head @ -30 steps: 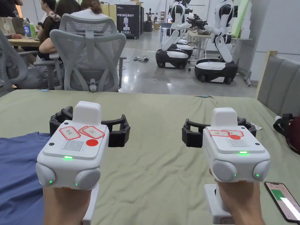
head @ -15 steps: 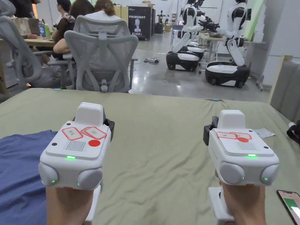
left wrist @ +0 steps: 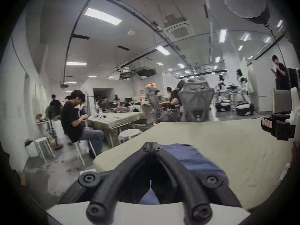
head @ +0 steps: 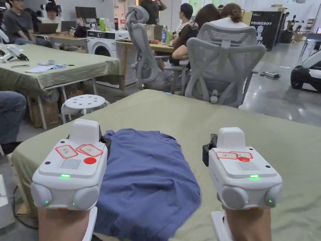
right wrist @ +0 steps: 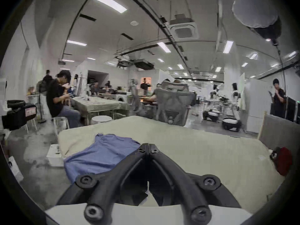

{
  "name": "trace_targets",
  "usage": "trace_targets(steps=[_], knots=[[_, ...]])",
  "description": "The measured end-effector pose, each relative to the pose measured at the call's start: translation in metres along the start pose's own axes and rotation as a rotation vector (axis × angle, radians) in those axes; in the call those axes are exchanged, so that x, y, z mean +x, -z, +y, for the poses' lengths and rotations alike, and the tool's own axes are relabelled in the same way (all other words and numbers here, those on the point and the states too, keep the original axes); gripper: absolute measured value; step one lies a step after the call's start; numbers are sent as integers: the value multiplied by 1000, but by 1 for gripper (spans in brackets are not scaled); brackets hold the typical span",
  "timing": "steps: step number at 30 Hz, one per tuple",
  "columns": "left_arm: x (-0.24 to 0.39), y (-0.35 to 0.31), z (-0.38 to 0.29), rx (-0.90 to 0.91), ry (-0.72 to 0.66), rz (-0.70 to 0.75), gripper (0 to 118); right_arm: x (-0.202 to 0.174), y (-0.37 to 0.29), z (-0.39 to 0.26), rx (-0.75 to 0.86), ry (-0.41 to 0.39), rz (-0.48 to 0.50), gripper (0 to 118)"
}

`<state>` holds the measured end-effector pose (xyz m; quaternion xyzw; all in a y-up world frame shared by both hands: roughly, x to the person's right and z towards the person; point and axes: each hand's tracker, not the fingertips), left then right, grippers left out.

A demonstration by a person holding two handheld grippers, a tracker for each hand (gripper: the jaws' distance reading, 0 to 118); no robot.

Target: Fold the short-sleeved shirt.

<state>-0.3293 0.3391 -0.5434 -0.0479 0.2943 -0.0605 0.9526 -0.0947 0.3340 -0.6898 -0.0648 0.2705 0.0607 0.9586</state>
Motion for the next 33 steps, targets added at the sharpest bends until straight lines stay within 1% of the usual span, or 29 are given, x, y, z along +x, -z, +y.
trace_targets(steps=[3,6,8,10,11,13,14,15,16,19,21,22,23,24,25,26,27,28,30,32,33], knots=[[6,11,-7,-34,25,-13,0,-4,8,-5,-8,-11,18,0],[25,36,-9,-89,36,-78,0,3,17,-13,-33,-13,12,0],[43,70,-12,-247,62,-176,0,8,25,-19,-50,-10,-2,0],[66,117,-25,-443,90,-262,0,14,33,-28,-71,-19,-8,0],[79,140,-30,-506,86,-291,0,17,39,-30,-83,-19,-12,0],[105,195,-47,-613,48,-429,0,23,50,-38,-106,-3,-24,0],[116,220,-55,-676,28,-475,0,24,56,-42,-118,4,-22,0],[131,247,-63,-750,20,-476,0,24,64,-46,-131,2,-25,0],[144,269,-69,-795,43,-451,0,25,71,-51,-144,-1,-35,0],[176,326,-82,-874,40,-474,0,28,90,-64,-171,5,-42,0],[191,353,-88,-932,26,-477,5,32,103,-73,-195,0,-52,0],[198,363,-91,-914,28,-475,6,35,110,-77,-207,-1,-50,0],[202,366,-91,-911,21,-475,12,37,116,-81,-219,-1,-52,0],[208,372,-92,-902,10,-468,29,40,122,-84,-228,-2,-59,0],[213,377,-93,-882,-1,-462,68,44,123,-86,-234,-2,-63,0],[218,380,-95,-866,-4,-451,93,47,124,-89,-237,-3,-62,0],[222,382,-99,-857,-6,-427,111,50,127,-92,-242,-5,-65,0],[228,384,-104,-853,-3,-411,115,54,129,-96,-248,-6,-80,0],[240,390,-117,-864,2,-420,108,63,130,-102,-261,1,-84,0],[251,395,-136,-957,24,-449,76,70,129,-108,-277,-11,-97,0],[254,392,-144,-997,72,-483,73,75,128,-110,-281,-13,-105,0]])
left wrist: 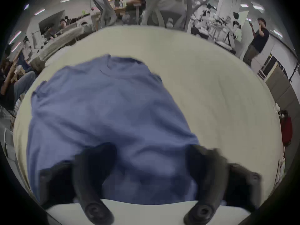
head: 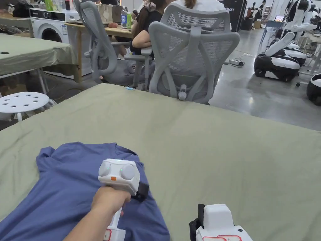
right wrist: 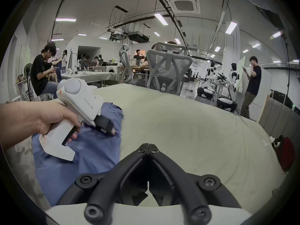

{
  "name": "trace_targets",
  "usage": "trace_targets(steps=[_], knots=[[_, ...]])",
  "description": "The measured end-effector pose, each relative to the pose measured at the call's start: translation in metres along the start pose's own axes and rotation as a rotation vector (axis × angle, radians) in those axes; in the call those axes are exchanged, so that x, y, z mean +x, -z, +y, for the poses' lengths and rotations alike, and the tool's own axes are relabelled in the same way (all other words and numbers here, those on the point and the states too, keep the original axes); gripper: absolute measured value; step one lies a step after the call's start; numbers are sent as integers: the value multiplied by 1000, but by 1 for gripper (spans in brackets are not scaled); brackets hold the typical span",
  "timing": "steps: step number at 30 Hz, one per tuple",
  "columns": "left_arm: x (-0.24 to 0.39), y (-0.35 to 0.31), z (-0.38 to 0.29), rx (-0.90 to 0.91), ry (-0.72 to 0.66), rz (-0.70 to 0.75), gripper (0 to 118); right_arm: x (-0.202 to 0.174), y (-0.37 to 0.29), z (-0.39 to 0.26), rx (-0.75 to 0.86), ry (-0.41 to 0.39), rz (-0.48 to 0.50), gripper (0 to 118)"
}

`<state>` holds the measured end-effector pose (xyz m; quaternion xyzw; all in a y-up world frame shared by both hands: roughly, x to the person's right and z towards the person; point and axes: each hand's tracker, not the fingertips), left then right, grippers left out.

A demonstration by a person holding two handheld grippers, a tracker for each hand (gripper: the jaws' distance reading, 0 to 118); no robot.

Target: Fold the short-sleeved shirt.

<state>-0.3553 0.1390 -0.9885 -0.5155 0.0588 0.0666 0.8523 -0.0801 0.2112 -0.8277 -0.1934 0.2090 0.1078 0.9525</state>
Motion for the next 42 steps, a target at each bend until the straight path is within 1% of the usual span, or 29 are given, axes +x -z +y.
trace_targets(steps=[1,2,3,4,5,6,7,9,11,14,19,22,24,26,30,32,33,35,36,37,38,39,40,41,42], knots=[[4,-3,-7,60,59,73,65,6,-1,-2,-5,7,-7,0],[6,-13,-8,91,38,50,42,10,-2,-3,-8,18,-12,0],[8,-20,-8,82,-10,51,1,16,-4,-3,-9,27,-15,0],[11,-27,-10,113,15,57,2,22,-8,-4,-6,32,-18,0],[12,-31,-11,136,16,99,2,27,-12,-4,-3,33,-26,0],[9,-32,-6,129,-4,47,2,34,-18,-3,-2,40,-40,0],[16,-40,-7,133,7,46,2,42,-27,-2,9,52,-48,0],[39,-64,-8,202,36,20,2,59,-48,0,38,73,-84,0],[65,-87,-1,265,51,-38,2,77,-69,2,50,79,-124,0],[131,-135,6,352,113,-190,2,109,-105,0,77,95,-213,0],[272,-200,0,447,294,-415,2,164,-169,-12,88,108,-360,0],[348,-217,-18,433,358,-562,2,197,-199,-24,76,141,-441,0],[390,-214,-33,409,409,-613,2,216,-214,-34,70,161,-490,0],[424,-197,-51,358,466,-600,2,234,-226,-45,55,176,-527,0],[471,-117,-86,198,555,-468,2,261,-236,-67,31,215,-573,0],[480,-81,-102,91,537,-469,2,269,-235,-74,20,234,-580,0],[482,-74,-108,89,515,-467,2,271,-234,-76,15,243,-584,0],[483,-65,-116,118,527,-438,5,273,-231,-80,13,256,-579,0],[481,-65,-118,151,544,-417,13,275,-228,-81,9,260,-572,0],[477,-69,-117,187,554,-417,31,273,-225,-81,4,258,-568,0],[472,-77,-114,214,548,-414,39,271,-224,-80,-2,254,-562,0],[463,-85,-111,243,517,-411,39,269,-224,-79,-3,249,-554,0],[449,-97,-110,284,490,-404,74,267,-223,-77,0,244,-543,0],[436,-110,-111,329,485,-410,84,264,-222,-75,3,243,-533,0],[418,-124,-109,399,478,-411,84,260,-222,-73,12,245,-521,0]])
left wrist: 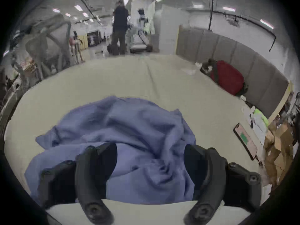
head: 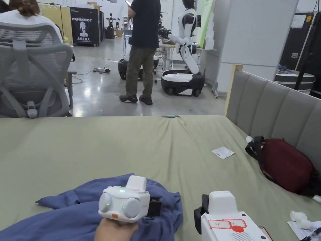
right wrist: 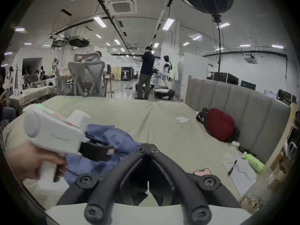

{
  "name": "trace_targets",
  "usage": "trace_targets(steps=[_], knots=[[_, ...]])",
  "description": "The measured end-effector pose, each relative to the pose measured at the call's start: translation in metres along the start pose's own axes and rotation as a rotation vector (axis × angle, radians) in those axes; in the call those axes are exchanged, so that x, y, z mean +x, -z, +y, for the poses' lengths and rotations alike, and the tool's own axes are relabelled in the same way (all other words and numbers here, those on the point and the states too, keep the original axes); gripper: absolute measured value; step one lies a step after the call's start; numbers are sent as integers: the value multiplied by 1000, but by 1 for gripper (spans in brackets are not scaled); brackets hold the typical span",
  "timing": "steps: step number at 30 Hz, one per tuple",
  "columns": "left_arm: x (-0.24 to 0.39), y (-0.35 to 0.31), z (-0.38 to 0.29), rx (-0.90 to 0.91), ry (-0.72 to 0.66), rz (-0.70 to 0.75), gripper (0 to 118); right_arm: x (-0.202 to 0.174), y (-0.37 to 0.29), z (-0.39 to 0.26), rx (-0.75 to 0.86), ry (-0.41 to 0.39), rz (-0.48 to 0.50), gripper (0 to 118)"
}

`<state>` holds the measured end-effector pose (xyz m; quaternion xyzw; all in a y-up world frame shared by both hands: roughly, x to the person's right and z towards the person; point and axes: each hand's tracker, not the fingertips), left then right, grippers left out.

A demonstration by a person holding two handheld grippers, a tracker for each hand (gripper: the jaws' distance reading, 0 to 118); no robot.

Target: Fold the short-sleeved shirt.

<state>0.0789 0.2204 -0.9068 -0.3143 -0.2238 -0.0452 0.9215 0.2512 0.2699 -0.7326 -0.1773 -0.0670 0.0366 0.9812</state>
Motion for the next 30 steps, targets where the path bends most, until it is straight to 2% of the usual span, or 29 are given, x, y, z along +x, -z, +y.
trace_targets(steps=[2,4,5,8,9,11,12,13,14,18,20,23,26,30], knots=[[-20,-54,-11,112,-27,31,84,-8,-2,3,22,7,21,0],[-44,-119,-33,234,-140,46,84,-20,-5,7,45,10,48,0],[-52,-142,-43,274,-152,70,84,-26,-6,8,53,11,56,0],[-69,-212,-87,429,-102,299,82,-48,-10,13,82,17,97,0],[-74,-231,-101,459,-94,381,73,-56,-12,15,84,12,114,0],[-83,-258,-122,512,-51,449,11,-71,-15,17,81,-14,140,0],[-86,-266,-127,505,-23,508,0,-79,-16,18,77,-32,160,0],[-89,-272,-131,490,0,575,0,-85,-18,18,83,-42,174,0],[-94,-276,-132,473,8,583,0,-90,-20,17,87,-47,180,0],[-134,-270,-109,301,-108,473,0,-102,-21,17,82,-63,205,0],[-171,-247,-89,135,-143,452,0,-103,-21,17,78,-65,212,0],[-258,-212,-72,-40,-420,250,0,-103,-23,16,64,-70,215,0],[-299,-173,-54,-182,-377,376,0,-104,-20,15,61,-82,215,0],[-318,-134,-50,-274,-402,352,0,-102,-10,13,46,-75,205,0]])
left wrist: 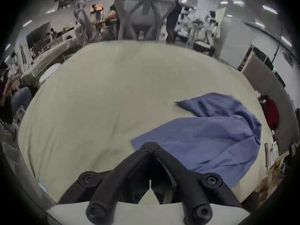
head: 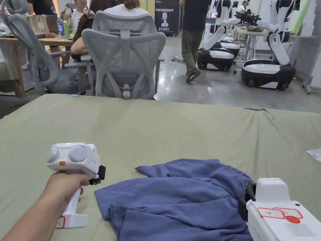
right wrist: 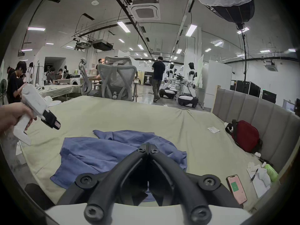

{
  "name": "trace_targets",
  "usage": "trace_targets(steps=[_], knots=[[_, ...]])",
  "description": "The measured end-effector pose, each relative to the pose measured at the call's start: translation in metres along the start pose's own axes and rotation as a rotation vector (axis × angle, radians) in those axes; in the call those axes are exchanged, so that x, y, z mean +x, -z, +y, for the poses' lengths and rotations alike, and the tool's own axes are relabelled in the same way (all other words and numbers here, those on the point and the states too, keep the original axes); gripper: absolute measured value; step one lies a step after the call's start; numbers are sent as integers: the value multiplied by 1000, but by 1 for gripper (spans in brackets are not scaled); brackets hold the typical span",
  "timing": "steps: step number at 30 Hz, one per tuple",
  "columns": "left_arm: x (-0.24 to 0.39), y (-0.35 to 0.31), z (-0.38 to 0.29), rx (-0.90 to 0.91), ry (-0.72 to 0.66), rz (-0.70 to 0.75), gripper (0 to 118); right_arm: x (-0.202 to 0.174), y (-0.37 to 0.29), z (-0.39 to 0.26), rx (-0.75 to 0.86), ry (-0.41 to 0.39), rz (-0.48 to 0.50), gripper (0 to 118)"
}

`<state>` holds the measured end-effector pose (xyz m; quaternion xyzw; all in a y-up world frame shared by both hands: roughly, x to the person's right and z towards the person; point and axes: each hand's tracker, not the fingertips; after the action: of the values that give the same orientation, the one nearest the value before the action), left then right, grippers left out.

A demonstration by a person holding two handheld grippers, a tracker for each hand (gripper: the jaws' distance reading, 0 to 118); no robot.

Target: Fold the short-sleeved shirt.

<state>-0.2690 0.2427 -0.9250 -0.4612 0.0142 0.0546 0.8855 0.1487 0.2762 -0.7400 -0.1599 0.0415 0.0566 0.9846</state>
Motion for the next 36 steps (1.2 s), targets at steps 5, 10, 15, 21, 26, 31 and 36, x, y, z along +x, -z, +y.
trace_targets(steps=[5,10,15,21,26,31,36], knots=[[10,34,-2,-39,9,34,95,10,9,-3,-10,-2,-23,0],[12,71,-15,-126,12,58,64,20,18,-7,-33,0,-47,0],[17,79,-20,-169,69,59,35,39,22,-14,-61,-5,-72,0],[25,22,-16,10,161,-21,0,108,42,-23,-124,27,-129,0],[29,-12,-31,116,193,-34,0,168,116,-39,-348,-12,-148,0],[23,-10,-37,139,167,-32,0,185,185,-67,-447,94,-29,16],[15,-1,-38,120,147,-32,0,182,231,-83,-517,39,-7,79]])
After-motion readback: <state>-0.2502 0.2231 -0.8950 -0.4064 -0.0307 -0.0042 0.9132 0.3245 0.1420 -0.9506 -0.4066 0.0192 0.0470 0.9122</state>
